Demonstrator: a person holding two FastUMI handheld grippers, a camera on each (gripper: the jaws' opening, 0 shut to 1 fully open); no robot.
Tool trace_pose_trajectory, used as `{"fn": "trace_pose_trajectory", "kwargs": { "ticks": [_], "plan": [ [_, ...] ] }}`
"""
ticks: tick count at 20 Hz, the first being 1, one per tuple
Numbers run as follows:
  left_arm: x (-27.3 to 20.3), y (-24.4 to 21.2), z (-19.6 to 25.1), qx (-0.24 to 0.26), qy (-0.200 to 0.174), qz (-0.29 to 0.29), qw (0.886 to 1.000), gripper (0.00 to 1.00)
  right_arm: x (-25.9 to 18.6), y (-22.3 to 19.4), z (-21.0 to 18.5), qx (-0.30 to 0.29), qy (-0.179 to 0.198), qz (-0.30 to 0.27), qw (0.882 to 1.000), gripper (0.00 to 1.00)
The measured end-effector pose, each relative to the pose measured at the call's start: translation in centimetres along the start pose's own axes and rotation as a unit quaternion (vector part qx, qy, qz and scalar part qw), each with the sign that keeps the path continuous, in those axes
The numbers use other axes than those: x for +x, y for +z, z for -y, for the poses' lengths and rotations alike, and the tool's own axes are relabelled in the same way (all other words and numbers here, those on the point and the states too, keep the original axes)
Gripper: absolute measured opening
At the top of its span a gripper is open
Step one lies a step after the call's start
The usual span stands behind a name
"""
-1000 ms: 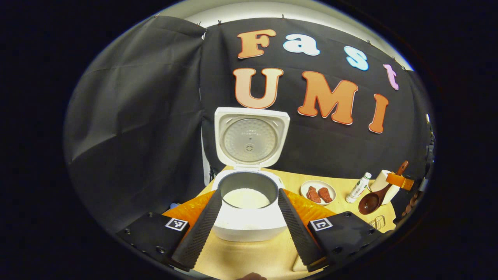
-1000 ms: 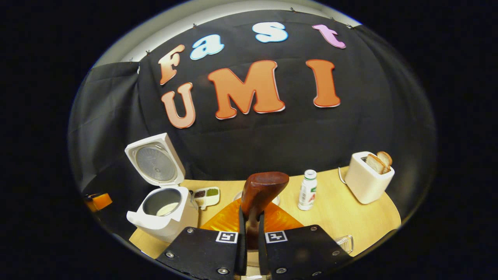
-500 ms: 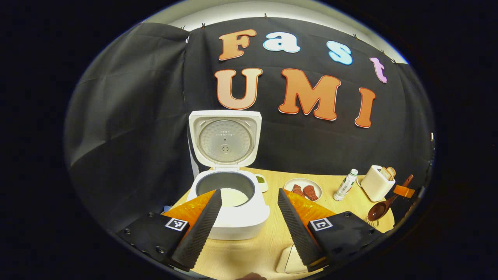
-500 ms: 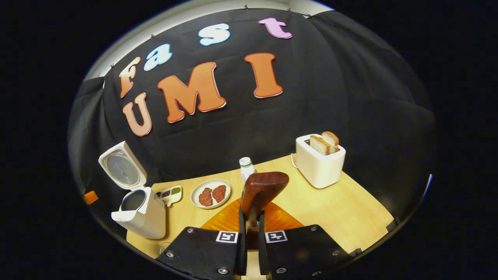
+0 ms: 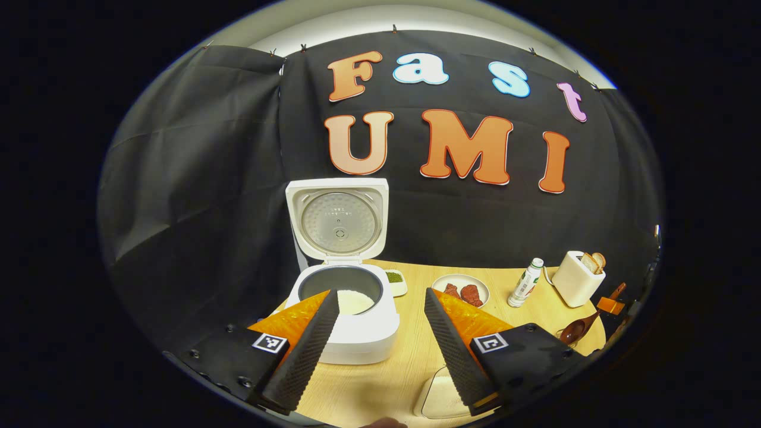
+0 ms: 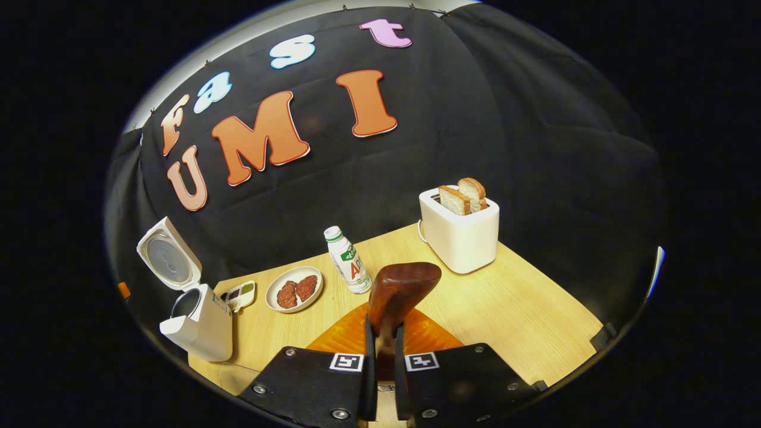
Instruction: Close the left gripper, press the button to open the rice cooker; take a wooden spoon from the chopstick holder with the right hand, scoop a spoonful of rice and pour it into the rice cooker, then put the wooden spoon back into the chopstick holder.
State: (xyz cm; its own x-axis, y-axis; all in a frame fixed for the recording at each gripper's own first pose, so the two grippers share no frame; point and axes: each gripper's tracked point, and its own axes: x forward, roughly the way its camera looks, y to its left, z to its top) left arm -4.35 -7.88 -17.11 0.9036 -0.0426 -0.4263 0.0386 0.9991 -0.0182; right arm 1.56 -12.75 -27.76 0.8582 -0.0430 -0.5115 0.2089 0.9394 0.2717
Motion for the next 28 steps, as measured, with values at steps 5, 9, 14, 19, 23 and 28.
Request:
{"fn": "trace_pose_trajectory", "kwargs": {
  "ticks": [5,9,14,19,23,28],
  "plan": [
    [-1.1,-0.1,-1.5,0.004,0.029,-0.001,1.0,0.98,2.0,-2.9,1.3,0.014,0.01,-0.019,1.0,0.12],
    [-1.0,0.7,-2.9,0.013,0.045,0.004,0.999,0.98,3.2,-4.7,1.8,0.051,0.022,-0.034,0.998,0.13],
    [0.5,3.9,-5.5,-0.006,0.047,0.021,0.999,0.99,3.8,-5.9,2.6,0.089,0.017,-0.046,0.995,0.18],
    [4.0,9.4,-9.2,-0.02,0.051,0.057,0.997,0.99,3.5,-7.6,3.4,0.105,0.0,-0.094,0.99,0.26],
    [7.6,13.1,-11.1,0.019,0.057,0.072,0.996,0.99,2.1,-7.4,4.4,0.078,-0.035,-0.095,0.992,0.54],
    [13.3,17.5,-11.4,0.027,0.038,0.086,0.995,0.98,-1.7,-5.0,4.9,0.042,-0.075,-0.062,0.994,0.87]
  ]
}}
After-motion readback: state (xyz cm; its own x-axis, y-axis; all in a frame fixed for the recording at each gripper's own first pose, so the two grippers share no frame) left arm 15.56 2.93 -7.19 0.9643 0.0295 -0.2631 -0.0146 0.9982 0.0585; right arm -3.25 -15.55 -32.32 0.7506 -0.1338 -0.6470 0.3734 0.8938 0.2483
